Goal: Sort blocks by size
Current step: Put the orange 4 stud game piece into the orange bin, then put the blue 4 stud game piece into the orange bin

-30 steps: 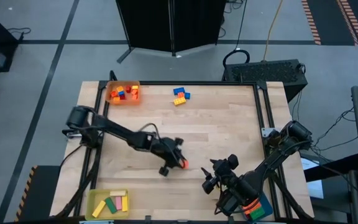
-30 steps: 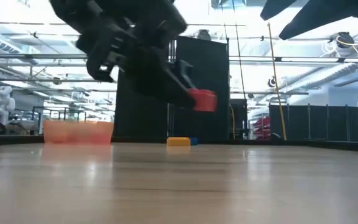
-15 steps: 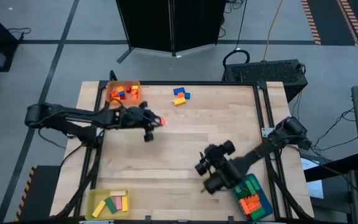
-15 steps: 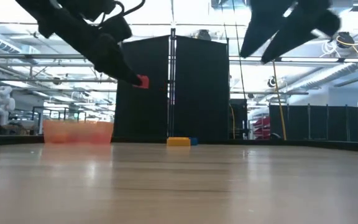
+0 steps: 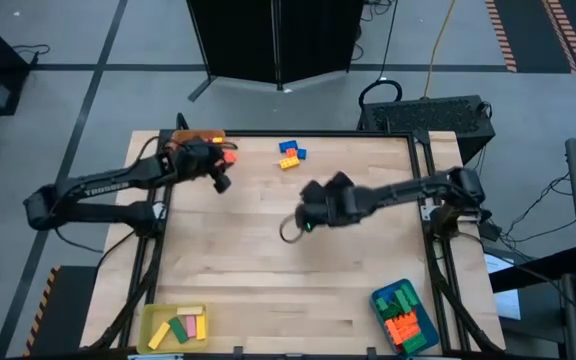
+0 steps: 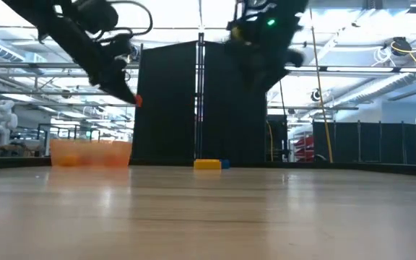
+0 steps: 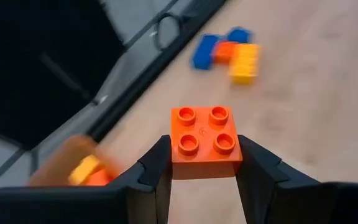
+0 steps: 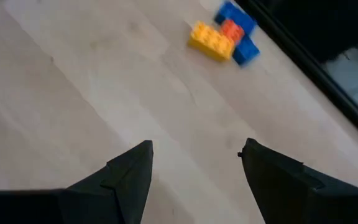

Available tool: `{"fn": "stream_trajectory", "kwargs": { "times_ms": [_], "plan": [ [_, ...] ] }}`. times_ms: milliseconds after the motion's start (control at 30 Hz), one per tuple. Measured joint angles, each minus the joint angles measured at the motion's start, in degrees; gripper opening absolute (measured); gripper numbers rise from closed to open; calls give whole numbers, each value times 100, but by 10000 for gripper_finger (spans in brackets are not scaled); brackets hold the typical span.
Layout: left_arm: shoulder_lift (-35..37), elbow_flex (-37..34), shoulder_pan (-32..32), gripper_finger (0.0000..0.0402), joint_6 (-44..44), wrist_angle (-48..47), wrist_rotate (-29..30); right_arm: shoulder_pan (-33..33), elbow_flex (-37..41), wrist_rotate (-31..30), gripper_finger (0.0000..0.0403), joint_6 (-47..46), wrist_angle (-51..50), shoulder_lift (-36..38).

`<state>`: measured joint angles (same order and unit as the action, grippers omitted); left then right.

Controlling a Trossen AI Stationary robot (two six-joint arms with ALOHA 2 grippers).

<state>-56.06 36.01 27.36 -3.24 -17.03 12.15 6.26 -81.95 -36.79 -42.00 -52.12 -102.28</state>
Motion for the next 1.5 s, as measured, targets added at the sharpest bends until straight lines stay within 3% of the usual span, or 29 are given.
{"fn": "stream_trajectory", "kwargs": {
  "times_ms": [267, 433, 667, 867, 1100, 1367, 1500],
  "plan": [
    [-3, 0, 1398, 125, -3, -249, -587, -1168, 0, 1199, 238, 2231, 1436, 2],
    [-6, 0, 2070, 125, -174, -351, -954, -2018, 0, 2233, 238, 3517, 1737, 2],
    [-155, 0, 2910, 125, -9, -577, -1194, -3249, 0, 2982, 238, 5450, 2277, -13],
    [-794, 4, 3329, 125, 99, -610, -1199, -4140, -11, 3844, 238, 5809, 2993, -517],
    [-1506, 4, 3375, 129, 47, -598, -1362, -4425, -412, 4787, 238, 6471, 2639, -1234],
    [-1485, 15, 3221, 282, 158, -432, -1874, -4326, -2209, 4915, 238, 6825, 1564, -2153],
    [-1311, 15, 3214, 325, 297, -519, -1883, -4336, -3462, 4991, 238, 7236, 436, -2843]
  ]
}}
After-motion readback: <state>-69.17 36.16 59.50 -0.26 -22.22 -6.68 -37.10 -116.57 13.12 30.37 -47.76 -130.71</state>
